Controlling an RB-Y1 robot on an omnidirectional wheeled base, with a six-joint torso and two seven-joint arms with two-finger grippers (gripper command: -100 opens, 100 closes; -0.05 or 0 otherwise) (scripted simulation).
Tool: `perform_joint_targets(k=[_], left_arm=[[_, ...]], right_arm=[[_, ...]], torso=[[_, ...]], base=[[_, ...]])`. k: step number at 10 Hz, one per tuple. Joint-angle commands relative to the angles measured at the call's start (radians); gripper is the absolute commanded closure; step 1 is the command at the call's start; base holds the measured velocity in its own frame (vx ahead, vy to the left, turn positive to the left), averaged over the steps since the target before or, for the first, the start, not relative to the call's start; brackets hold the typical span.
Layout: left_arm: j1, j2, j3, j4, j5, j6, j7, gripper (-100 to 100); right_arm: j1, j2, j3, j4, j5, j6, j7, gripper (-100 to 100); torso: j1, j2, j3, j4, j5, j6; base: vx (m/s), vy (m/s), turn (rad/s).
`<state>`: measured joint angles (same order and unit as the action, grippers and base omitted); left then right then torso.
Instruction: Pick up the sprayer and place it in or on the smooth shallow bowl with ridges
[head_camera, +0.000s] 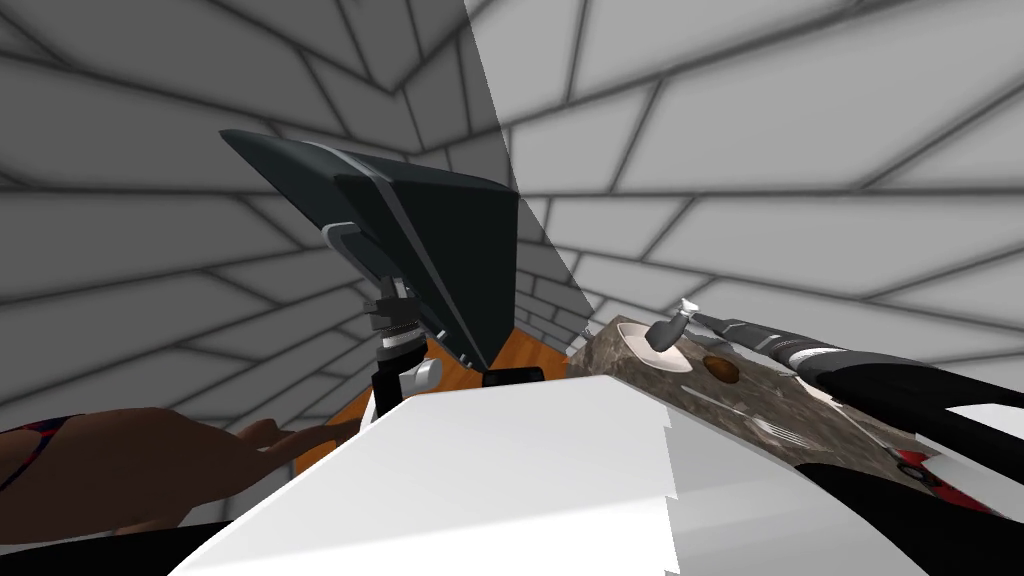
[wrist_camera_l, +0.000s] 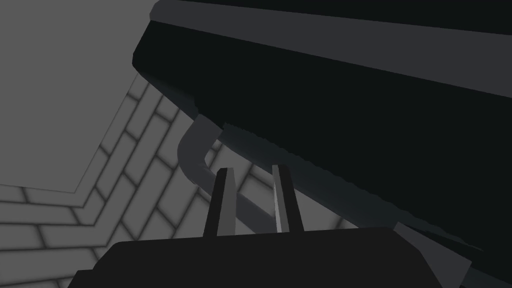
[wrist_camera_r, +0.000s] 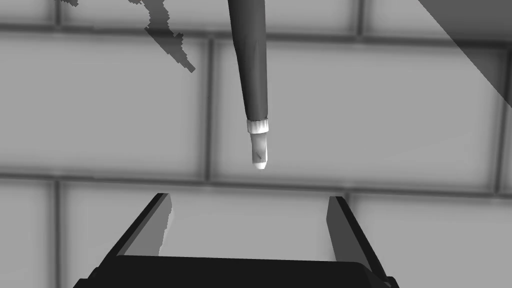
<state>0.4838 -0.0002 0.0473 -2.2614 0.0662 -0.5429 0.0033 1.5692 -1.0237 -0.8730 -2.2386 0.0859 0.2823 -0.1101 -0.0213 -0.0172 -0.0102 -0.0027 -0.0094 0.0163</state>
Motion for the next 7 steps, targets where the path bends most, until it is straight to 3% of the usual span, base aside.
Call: perform_joint_targets(k=[1,2,3,7], left_arm=[[0.000,0.000,0.000,0.000,0.000,0.000,0.000,0],[0.001,0.000,0.002,0.000,0.001,0.000,0.000,0],[0.001,0.000,0.002,0.000,0.001,0.000,0.000,0],[0.001,0.000,0.002,0.000,0.001,0.000,0.000,0]], right_arm=[[0.032,-0.012,-0.032,-0.033,-0.012,0.012,-0.015,-100],[0.023,-0.008,-0.024,-0.022,-0.010,0.007,-0.009,-100],[0.026,-0.009,-0.026,-0.024,-0.011,0.009,-0.012,0],[0.025,-0.009,-0.026,-0.024,-0.011,0.009,-0.011,0]], torso=[[0.000,0.000,0.000,0.000,0.000,0.000],[-0.004,-0.001,-0.001,0.000,-0.001,0.002],[-0.005,-0.002,-0.001,-0.001,-0.002,0.002],[-0.005,-0.002,-0.001,-0.001,-0.002,0.002]], base=[[0.008,-0.044,-0.084],[0.001,-0.014,-0.012],[0.000,0.000,0.000],[0.000,0.000,0.000]])
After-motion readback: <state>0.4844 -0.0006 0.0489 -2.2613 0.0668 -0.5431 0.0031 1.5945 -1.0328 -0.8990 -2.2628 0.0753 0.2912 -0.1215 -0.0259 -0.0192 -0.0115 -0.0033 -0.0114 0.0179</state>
